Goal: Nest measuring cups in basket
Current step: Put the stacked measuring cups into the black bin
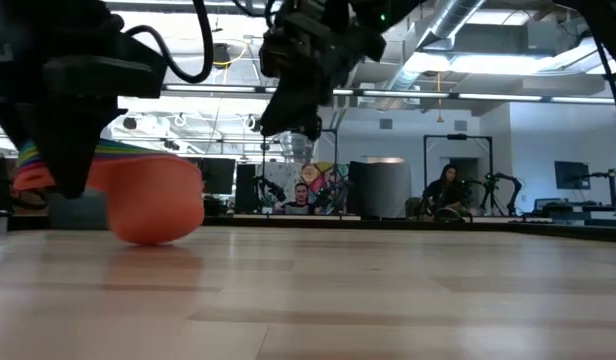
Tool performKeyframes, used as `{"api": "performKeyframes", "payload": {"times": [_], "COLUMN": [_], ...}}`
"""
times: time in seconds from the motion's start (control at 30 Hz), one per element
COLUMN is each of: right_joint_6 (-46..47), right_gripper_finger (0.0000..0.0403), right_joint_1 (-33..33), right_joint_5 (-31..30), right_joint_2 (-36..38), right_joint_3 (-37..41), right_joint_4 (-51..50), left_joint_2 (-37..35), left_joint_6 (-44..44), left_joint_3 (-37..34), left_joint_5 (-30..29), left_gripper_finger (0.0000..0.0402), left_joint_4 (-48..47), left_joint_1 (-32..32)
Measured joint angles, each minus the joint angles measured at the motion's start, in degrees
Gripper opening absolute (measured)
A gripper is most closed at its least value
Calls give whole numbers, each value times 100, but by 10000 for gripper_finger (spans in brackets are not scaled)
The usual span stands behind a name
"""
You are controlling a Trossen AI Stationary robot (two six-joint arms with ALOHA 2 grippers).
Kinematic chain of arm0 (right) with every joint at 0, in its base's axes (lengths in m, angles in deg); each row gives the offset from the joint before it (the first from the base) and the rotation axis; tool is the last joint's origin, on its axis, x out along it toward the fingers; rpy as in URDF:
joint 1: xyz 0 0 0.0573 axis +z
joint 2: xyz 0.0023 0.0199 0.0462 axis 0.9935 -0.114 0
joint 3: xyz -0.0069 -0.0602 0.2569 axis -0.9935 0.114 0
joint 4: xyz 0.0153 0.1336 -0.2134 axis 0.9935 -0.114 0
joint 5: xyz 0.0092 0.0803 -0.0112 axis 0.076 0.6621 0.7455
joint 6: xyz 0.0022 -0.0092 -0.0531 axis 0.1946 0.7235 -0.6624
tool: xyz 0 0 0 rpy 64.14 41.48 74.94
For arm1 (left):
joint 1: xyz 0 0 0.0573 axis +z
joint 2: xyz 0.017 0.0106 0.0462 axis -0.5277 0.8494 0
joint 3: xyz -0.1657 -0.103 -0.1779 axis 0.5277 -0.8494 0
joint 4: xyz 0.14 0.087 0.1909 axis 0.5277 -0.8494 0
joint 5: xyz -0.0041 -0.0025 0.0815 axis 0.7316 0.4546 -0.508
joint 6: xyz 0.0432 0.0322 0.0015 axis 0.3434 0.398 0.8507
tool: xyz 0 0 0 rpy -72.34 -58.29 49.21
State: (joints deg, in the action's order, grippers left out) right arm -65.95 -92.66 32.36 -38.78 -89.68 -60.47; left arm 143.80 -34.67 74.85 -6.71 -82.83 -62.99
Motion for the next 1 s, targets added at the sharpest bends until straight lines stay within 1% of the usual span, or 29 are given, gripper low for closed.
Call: {"api": "performKeyframes", "payload": {"times": [0.17,0.37,0.43,0.5,0.6,0.7,0.8,0.9,1.0], "right_joint_6": [-822,-1332,-1414,-1406,-1046,-493,183,818,1160], "right_gripper_finger": [127,183,206,228,253,265,266,266,266], "right_joint_1": [148,399,531,667,793,800,741,716,790], "right_joint_5": [97,88,-36,-416,-779,-746,-509,-204,-141], "right_joint_2": [-4,-4,-4,-4,-4,-4,-4,-4,-4], "right_joint_3": [471,740,752,775,887,1117,1500,2179,2968], "right_joint_4": [46,278,357,366,506,963,1504,2684,4221], "left_joint_2": [-1,-2,-2,-2,-4,-4,-4,-7,-7], "left_joint_6": [1217,2398,2663,2877,3155,3299,3359,3302,3135], "left_joint_3": [0,0,0,0,0,1,2,0,0], "left_joint_5": [-21,-224,-318,-434,-557,-569,-569,-568,-567], "left_gripper_finger": [123,123,123,123,123,123,123,123,123], "left_joint_4": [2,2,4,2,0,-3,-26,-24,-19], "left_joint_1": [0,0,0,0,0,0,0,0,0]}}
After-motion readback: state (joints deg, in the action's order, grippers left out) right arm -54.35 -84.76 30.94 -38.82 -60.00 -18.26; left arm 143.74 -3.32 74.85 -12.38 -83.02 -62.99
